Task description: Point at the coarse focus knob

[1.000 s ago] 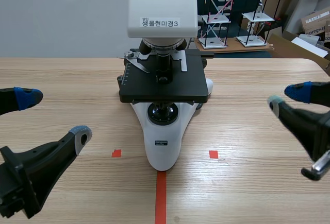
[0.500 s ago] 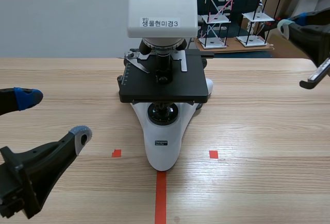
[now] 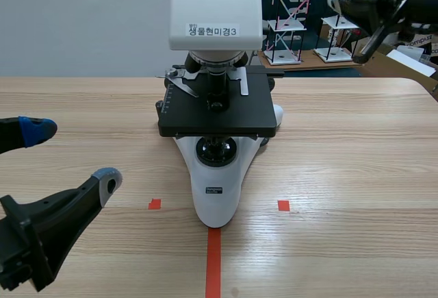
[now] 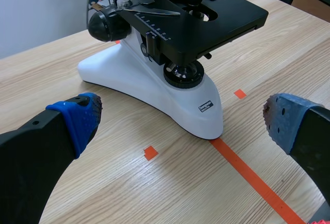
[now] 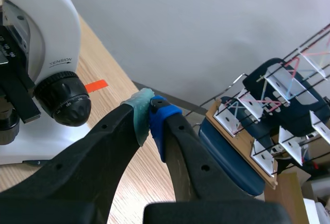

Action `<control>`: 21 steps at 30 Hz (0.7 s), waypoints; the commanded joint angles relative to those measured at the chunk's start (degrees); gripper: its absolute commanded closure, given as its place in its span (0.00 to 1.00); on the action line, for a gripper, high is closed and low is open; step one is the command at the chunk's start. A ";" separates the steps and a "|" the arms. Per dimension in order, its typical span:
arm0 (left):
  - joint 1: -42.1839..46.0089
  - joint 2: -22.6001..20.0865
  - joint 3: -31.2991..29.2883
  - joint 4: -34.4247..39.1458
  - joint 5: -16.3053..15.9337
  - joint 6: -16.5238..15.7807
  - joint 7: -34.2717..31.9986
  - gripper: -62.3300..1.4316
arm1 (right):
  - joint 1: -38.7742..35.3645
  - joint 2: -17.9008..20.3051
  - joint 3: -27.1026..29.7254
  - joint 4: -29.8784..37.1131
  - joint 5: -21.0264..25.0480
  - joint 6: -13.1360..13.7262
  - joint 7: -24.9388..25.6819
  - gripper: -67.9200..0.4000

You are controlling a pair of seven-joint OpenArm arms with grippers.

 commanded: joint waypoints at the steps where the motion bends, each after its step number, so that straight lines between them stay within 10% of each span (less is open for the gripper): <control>1: 0.13 0.13 -0.31 0.68 -0.55 0.13 -0.94 0.00 | 2.54 -0.76 -1.22 0.55 0.39 -0.39 -0.11 0.97; 21: 0.13 0.13 -0.31 0.68 -0.55 0.13 -0.94 0.00 | 11.34 -5.16 -11.50 -4.17 0.44 -0.39 -4.02 0.97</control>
